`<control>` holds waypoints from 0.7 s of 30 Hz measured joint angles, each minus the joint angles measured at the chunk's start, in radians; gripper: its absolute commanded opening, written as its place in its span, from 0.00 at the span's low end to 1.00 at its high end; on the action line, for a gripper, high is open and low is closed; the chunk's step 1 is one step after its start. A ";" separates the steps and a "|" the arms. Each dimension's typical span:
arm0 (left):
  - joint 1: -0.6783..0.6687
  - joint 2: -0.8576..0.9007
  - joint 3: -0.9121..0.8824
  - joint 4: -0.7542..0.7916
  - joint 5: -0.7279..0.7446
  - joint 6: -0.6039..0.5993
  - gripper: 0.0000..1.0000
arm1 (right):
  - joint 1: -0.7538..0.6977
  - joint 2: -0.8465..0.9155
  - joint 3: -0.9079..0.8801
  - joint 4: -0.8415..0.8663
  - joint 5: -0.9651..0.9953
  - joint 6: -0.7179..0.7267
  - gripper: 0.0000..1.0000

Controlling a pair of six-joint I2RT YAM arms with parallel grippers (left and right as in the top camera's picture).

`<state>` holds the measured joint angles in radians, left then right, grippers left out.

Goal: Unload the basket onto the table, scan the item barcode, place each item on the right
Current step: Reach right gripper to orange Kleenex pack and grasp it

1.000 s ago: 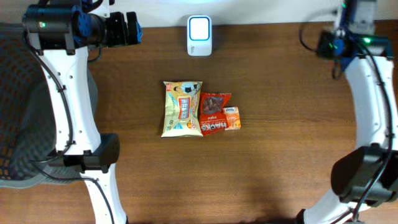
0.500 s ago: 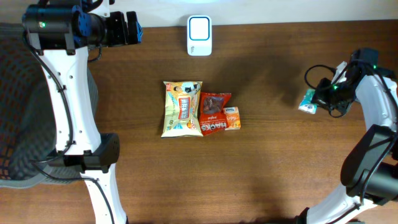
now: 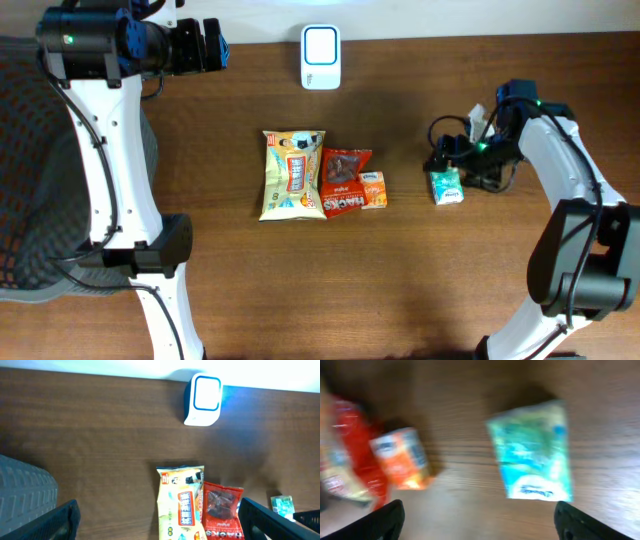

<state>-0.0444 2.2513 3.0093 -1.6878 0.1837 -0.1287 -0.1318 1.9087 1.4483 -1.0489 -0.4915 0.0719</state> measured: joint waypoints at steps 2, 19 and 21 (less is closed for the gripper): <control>0.000 0.000 0.000 0.000 0.000 0.000 0.99 | 0.021 0.000 0.008 0.013 -0.077 -0.035 0.68; 0.000 0.000 0.000 0.000 0.000 0.000 0.99 | 0.323 0.185 0.038 0.091 0.102 0.160 0.14; 0.000 0.000 0.000 -0.001 0.000 0.000 0.99 | 0.245 0.193 0.106 -0.050 0.113 0.116 0.12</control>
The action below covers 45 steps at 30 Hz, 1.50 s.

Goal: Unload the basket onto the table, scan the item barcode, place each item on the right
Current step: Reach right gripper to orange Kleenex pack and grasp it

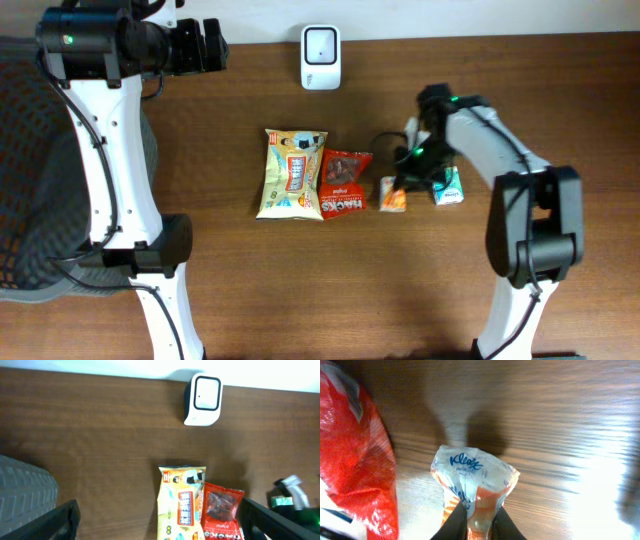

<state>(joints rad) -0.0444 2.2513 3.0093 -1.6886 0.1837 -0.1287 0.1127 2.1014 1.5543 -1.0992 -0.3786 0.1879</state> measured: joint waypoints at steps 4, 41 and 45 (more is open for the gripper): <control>0.000 0.000 0.000 0.001 0.000 0.000 0.99 | -0.108 0.002 0.066 -0.127 -0.069 -0.191 0.04; 0.000 0.000 0.000 0.001 0.000 0.000 0.99 | 0.184 -0.006 -0.010 0.172 0.446 0.415 0.40; 0.000 0.000 0.000 0.001 0.000 0.000 0.99 | 0.184 -0.006 -0.023 0.168 0.509 0.438 0.40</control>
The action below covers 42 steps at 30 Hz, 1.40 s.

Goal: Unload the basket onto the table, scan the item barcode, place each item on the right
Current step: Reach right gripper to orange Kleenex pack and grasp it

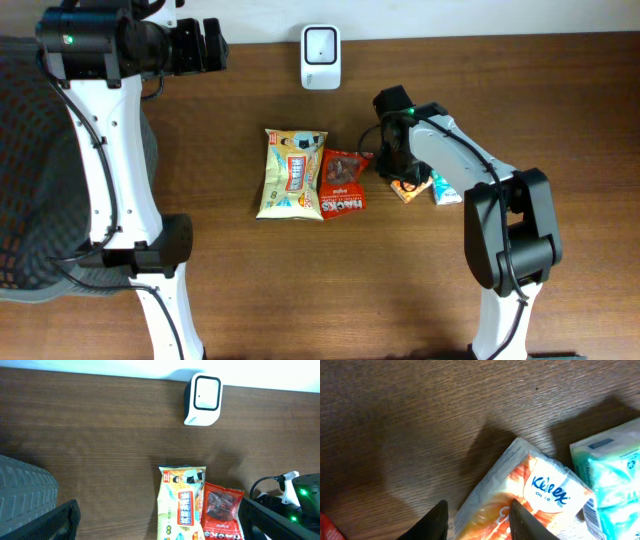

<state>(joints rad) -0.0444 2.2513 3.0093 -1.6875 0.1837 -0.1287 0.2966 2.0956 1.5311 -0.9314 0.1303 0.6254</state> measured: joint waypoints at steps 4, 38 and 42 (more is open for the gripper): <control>0.000 0.000 0.000 0.000 0.000 0.000 0.99 | 0.002 -0.028 -0.071 0.066 0.029 0.001 0.04; 0.000 0.000 0.000 0.000 0.000 0.000 0.99 | -0.468 -0.006 0.196 -0.463 -0.563 -0.612 0.59; 0.000 0.000 0.000 0.002 0.000 0.000 0.99 | -0.386 -0.010 0.048 -0.277 -0.557 -0.545 0.45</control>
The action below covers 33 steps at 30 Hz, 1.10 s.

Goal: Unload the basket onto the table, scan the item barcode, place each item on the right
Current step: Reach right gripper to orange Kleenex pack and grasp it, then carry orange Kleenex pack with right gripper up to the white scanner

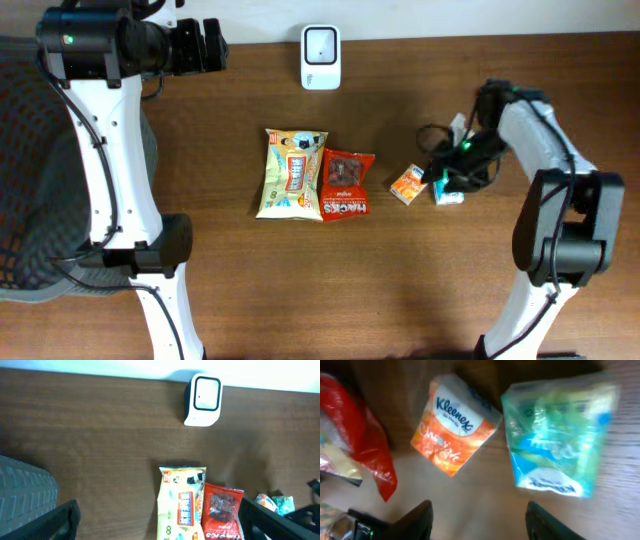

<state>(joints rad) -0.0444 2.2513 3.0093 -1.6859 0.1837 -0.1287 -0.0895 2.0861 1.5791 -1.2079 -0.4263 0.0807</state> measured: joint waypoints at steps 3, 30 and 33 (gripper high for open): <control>0.000 0.000 0.000 -0.002 0.000 0.000 0.99 | 0.032 0.006 -0.132 0.187 -0.021 0.132 0.45; 0.000 0.000 0.000 -0.002 0.000 0.000 0.99 | 0.302 0.006 -0.109 0.404 -1.060 -0.439 0.04; 0.000 0.000 0.000 -0.002 0.000 0.000 0.99 | 0.309 0.006 -0.109 0.417 -1.056 -0.452 0.04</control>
<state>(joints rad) -0.0444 2.2513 3.0093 -1.6875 0.1837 -0.1287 0.2195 2.0918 1.4696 -0.7910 -1.4826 -0.3717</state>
